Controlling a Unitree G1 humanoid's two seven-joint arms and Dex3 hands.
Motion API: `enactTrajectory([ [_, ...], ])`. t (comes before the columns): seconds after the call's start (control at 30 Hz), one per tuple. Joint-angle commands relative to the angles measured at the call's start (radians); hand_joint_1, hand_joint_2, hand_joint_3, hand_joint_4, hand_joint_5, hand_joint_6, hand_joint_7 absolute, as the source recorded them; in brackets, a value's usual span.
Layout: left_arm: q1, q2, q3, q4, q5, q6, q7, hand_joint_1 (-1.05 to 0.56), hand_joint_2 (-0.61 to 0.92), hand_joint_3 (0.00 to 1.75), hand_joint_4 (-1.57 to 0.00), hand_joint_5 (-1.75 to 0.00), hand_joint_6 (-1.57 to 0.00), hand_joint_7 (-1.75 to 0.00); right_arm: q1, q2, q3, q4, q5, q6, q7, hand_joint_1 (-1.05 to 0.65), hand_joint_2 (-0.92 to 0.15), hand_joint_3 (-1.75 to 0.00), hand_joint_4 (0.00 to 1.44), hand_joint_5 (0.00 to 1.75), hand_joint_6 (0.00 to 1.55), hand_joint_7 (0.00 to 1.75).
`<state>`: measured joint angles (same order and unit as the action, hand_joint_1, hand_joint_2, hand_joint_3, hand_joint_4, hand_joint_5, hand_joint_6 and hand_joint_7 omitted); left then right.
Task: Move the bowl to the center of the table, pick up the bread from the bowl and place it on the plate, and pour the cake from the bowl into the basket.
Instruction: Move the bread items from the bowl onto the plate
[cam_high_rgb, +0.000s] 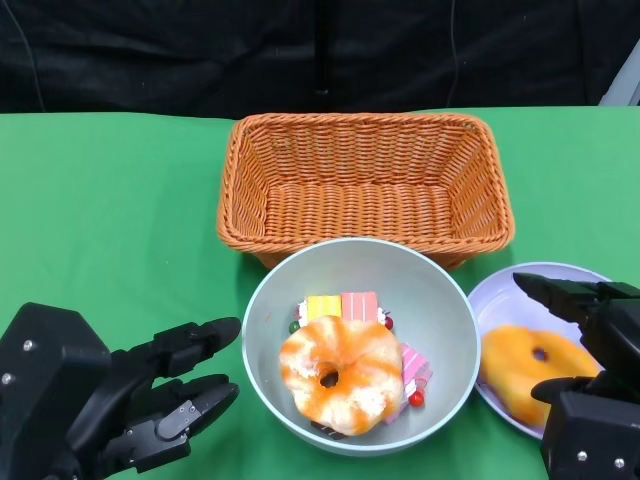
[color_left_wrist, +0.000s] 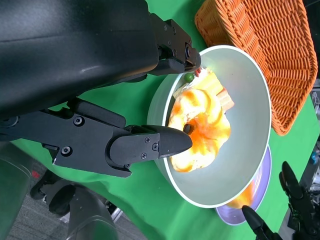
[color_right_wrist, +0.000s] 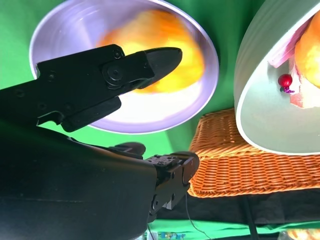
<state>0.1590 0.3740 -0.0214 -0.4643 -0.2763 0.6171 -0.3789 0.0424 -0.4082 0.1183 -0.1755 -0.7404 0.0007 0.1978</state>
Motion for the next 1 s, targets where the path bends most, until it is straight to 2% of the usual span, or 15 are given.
enactTrajectory([
  [0.03, 0.007, 0.005, 0.016, -0.006, -0.002, -0.002, 0.0, -0.51, 0.92, 0.41, -0.15, -0.29, -0.23, -0.01, 0.019, -0.002, -0.008, -0.054, 0.013, 0.015, -0.012, -0.74, -0.92, -0.05, 0.07, 0.13, 0.15, 0.01],
  [0.17, 0.008, 0.007, 0.013, -0.005, 0.002, -0.01, 0.001, -0.51, 0.92, 0.41, -0.14, -0.29, -0.23, -0.01, 0.031, 0.006, -0.003, -0.107, -0.002, 0.021, -0.033, -0.75, -0.92, -0.1, 0.05, 0.15, 0.14, 0.0],
  [0.37, 0.009, 0.001, 0.018, -0.011, -0.008, -0.002, 0.004, -0.5, 0.92, 0.41, -0.13, -0.31, -0.24, -0.01, 0.053, 0.033, 0.0, -0.206, 0.046, -0.049, -0.085, -0.71, -0.92, -0.18, 0.0, 0.25, 0.12, 0.0],
  [0.53, 0.01, 0.003, 0.008, -0.02, -0.002, 0.0, 0.005, -0.51, 0.92, 0.41, -0.13, -0.33, -0.24, -0.01, 0.064, 0.066, 0.022, -0.302, 0.068, -0.063, -0.069, -0.74, -0.92, -0.23, 0.0, 0.33, 0.14, 0.01],
  [0.73, 0.014, 0.006, 0.0, -0.03, 0.008, -0.006, 0.005, -0.52, 0.92, 0.41, -0.13, -0.34, -0.24, -0.01, 0.045, 0.101, 0.061, -0.366, 0.094, -0.052, -0.017, -0.67, -0.92, -0.18, 0.0, 0.43, 0.16, 0.03],
  [0.83, 0.016, 0.005, 0.002, -0.034, 0.007, -0.007, 0.006, -0.52, 0.92, 0.41, -0.13, -0.35, -0.24, -0.01, 0.026, 0.113, 0.085, -0.36, 0.097, -0.056, -0.006, -0.66, -0.92, -0.16, 0.0, 0.45, 0.16, 0.04],
  [0.87, 0.017, 0.003, 0.003, -0.038, 0.007, -0.006, 0.007, -0.52, 0.92, 0.41, -0.13, -0.35, -0.24, -0.01, 0.018, 0.116, 0.094, -0.354, 0.098, -0.057, -0.004, -0.62, -0.92, -0.11, 0.0, 0.53, 0.18, 0.05],
  [1.0, 0.019, -0.002, 0.006, -0.044, 0.001, -0.001, 0.009, -0.52, 0.92, 0.41, -0.12, -0.36, -0.24, -0.01, -0.012, 0.131, 0.127, -0.329, 0.101, -0.041, 0.019, -0.6, -0.92, -0.06, 0.0, 0.6, 0.2, 0.07],
])
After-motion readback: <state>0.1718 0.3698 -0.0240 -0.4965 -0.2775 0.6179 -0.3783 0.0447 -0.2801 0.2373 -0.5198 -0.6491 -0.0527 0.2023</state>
